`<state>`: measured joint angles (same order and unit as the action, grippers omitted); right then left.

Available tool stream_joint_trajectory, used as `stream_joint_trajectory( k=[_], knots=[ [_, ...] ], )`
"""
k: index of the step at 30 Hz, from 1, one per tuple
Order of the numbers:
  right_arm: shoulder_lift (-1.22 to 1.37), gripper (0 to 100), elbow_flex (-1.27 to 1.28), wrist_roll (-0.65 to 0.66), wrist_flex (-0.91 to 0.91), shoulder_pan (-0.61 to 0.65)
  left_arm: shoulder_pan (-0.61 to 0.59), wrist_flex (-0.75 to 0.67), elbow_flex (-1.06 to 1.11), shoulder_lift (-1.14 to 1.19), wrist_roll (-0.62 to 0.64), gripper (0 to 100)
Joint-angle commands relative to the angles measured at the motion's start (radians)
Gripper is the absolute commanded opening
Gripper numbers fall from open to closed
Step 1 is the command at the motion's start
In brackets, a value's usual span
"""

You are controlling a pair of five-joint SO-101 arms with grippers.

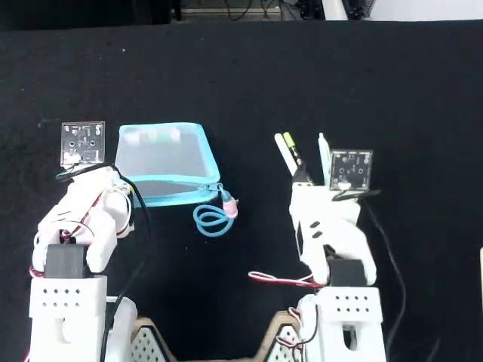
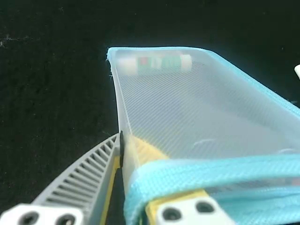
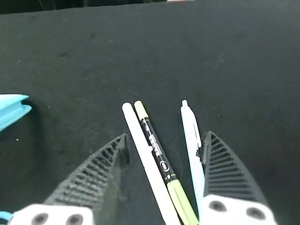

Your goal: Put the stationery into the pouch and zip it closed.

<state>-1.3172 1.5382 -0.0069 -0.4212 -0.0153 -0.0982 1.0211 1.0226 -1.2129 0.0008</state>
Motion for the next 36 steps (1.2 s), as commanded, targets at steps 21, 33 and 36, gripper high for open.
stream_joint_trajectory(
  k=[21,33,36],
  knots=[
    [-0.005,23.3,-0.542,-0.011,-0.470,-0.015,0.004,-0.017,0.004,-0.012,0.011,3],
    [0.458,23.3,-0.886,0.061,-0.671,-0.020,0.004,-0.017,0.004,-0.012,0.011,3],
    [0.641,23.3,-1.001,0.060,-0.712,-0.020,0.004,-0.017,0.004,-0.012,0.011,3]
  ],
)
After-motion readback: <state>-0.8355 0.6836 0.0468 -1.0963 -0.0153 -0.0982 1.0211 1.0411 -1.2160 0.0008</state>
